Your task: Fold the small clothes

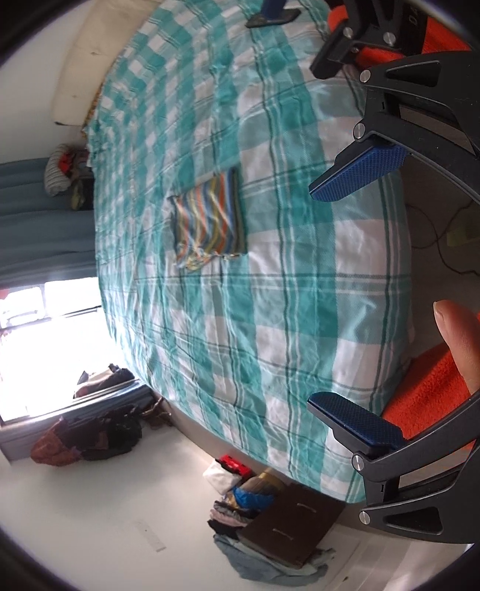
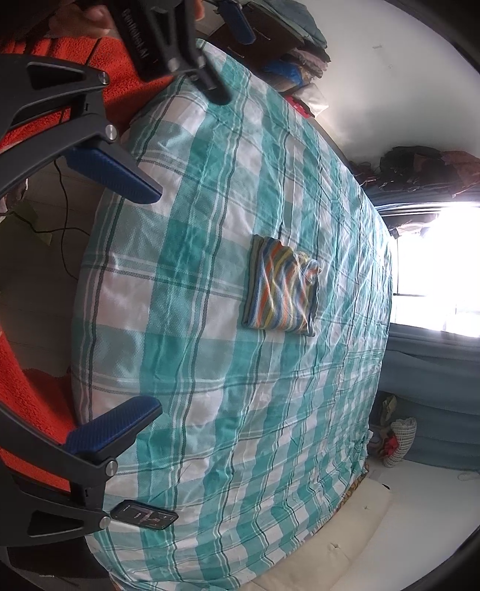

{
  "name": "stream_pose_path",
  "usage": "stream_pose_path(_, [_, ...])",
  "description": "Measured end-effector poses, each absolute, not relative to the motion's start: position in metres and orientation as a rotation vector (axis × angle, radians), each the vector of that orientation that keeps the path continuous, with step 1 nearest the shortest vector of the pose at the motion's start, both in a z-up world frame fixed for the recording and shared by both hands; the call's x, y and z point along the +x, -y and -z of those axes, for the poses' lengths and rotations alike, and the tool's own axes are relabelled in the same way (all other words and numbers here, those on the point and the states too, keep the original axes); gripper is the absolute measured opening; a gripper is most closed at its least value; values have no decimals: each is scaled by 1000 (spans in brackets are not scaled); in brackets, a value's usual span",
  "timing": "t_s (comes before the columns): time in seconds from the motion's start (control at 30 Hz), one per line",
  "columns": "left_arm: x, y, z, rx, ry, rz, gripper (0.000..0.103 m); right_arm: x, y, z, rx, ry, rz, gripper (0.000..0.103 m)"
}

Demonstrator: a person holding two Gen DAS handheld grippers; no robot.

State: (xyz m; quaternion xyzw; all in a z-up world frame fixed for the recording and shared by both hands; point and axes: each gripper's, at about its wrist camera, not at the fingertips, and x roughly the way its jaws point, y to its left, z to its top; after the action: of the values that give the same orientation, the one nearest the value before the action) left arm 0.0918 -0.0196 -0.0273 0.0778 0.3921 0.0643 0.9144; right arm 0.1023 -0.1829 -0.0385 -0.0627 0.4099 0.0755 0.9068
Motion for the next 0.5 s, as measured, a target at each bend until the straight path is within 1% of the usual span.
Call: stream_pose_path(0.5, [94,14,38,119,-908,-114,103,104,181,44,-125,-873,-157,103])
